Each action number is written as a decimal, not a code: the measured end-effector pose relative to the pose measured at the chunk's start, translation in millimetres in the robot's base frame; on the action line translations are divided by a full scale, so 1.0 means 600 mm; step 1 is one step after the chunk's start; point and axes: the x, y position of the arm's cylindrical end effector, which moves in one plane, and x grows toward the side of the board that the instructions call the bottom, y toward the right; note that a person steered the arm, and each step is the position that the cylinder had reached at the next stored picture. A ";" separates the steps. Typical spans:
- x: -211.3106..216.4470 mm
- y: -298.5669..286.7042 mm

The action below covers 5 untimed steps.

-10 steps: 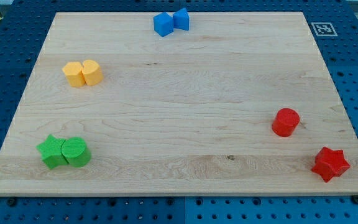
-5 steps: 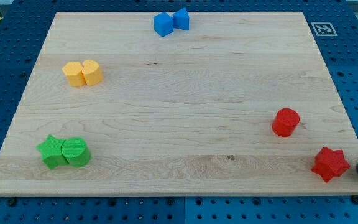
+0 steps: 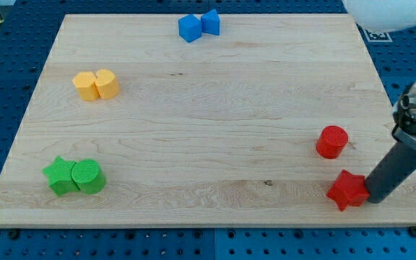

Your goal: Move the red star towards the bottom center

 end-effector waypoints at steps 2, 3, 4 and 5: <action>0.000 -0.071; 0.000 -0.114; 0.000 -0.154; 0.000 -0.187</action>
